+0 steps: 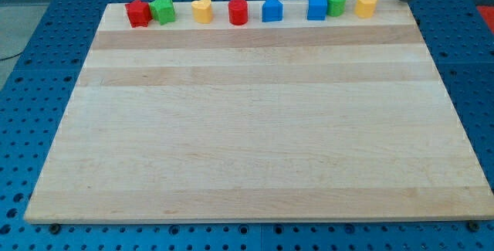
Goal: Adjust the line of blocks to the horizontal line
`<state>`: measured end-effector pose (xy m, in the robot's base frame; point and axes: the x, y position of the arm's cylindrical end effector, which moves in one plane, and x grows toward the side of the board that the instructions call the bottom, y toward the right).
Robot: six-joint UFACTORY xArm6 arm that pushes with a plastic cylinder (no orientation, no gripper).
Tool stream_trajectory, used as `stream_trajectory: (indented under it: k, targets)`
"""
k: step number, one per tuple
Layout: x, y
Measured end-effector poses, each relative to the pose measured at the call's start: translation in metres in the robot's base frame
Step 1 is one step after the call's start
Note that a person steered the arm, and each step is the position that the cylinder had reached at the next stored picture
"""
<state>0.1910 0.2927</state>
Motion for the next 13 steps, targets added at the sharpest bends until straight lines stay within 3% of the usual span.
stream_trajectory:
  k: [4, 6, 13]
  targets:
    - [0.0, -0.033]
    - [0.001, -0.134]
    - [0.0, -0.203]
